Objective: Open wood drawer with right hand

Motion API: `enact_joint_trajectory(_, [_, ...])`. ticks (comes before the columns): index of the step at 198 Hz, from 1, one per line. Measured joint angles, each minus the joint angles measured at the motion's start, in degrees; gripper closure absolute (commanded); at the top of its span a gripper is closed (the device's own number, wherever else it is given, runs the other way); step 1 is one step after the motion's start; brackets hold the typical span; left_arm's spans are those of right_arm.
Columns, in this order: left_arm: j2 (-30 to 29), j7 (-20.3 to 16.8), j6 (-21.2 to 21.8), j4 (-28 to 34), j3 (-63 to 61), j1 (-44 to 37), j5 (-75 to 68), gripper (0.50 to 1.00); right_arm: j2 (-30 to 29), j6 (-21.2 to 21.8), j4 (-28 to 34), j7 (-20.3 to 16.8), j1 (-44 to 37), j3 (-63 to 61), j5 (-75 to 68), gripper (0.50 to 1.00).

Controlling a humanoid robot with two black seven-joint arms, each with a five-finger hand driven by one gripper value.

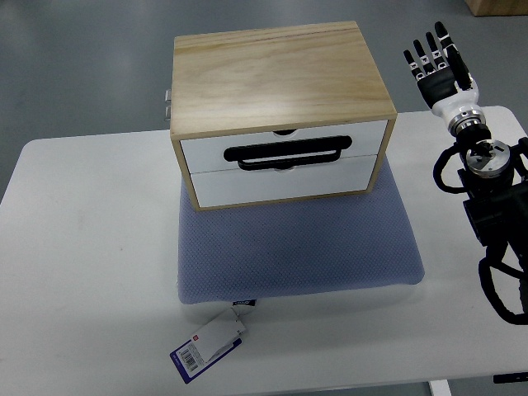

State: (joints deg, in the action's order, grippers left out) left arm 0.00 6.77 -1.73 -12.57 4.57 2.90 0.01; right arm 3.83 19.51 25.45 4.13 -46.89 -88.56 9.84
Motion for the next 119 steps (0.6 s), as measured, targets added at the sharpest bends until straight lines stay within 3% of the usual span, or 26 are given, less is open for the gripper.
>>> enact_joint_trajectory(74, [0.0, 0.0, 0.1, 0.0, 0.1, 0.0, 0.0, 0.500, 1.7, -0.1, 0.1, -0.4, -0.7, 1.7, 0.8, 0.554])
enact_joint_trajectory(119, [0.0, 0.0, 0.1, -0.4, 0.1, 0.0, 0.0, 0.500, 9.4, -1.2, 0.2, -1.0, -8.3, 17.6, 1.0, 0.554])
